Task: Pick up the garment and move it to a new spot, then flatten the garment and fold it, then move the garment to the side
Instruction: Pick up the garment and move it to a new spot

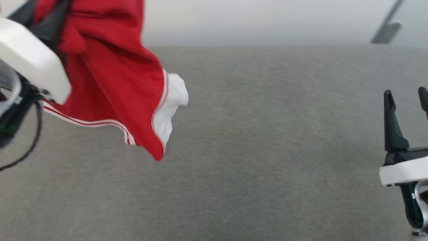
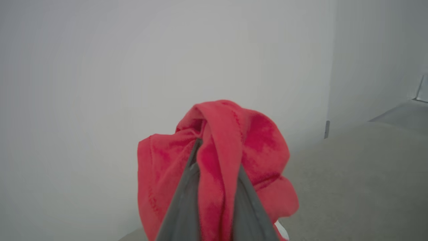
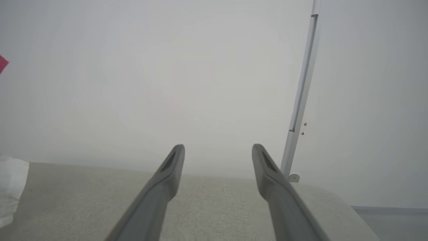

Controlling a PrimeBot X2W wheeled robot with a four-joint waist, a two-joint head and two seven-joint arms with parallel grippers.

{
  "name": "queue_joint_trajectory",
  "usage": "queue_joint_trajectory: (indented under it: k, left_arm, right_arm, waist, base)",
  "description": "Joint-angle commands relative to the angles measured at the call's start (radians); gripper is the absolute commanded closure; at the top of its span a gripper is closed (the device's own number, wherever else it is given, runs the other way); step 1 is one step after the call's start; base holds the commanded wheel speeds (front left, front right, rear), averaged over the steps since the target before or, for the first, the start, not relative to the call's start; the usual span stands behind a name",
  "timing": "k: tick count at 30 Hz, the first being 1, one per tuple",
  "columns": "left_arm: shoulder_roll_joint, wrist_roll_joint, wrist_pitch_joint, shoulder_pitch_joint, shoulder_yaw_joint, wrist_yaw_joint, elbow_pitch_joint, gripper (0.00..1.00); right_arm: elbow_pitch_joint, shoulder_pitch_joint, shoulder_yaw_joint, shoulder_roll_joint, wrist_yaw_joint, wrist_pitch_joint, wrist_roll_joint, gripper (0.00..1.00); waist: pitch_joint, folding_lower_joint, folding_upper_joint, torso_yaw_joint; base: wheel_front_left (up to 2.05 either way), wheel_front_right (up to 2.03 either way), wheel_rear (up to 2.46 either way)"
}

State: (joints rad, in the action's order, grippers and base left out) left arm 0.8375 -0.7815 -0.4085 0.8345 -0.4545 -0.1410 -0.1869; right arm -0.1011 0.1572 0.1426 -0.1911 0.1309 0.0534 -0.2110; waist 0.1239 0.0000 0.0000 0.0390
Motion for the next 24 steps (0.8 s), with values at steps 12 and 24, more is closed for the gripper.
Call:
queue_joint_trajectory:
  k: [12,24]
  left_arm:
    - [-0.103,-0.015,-0.131,-0.019,-0.144,-0.021,-0.093,1.00]
    - [-0.240,-0.113,-0.182,-0.151,-0.311,0.068,0.264,1.00]
  right_arm:
    - [0.013,-0.019,0.027,0.048,0.000,0.036,0.009,0.00]
    - [0.085,0.003,-0.034,0.084,0.000,0.079,0.017,0.00]
  waist:
    - [0.069,0.0000,0.0000,-0.201]
    - [0.094,0.0000,0.0000,-0.246]
  base:
    - [0.00,0.00,0.00]
    - [0.00,0.00,0.00]
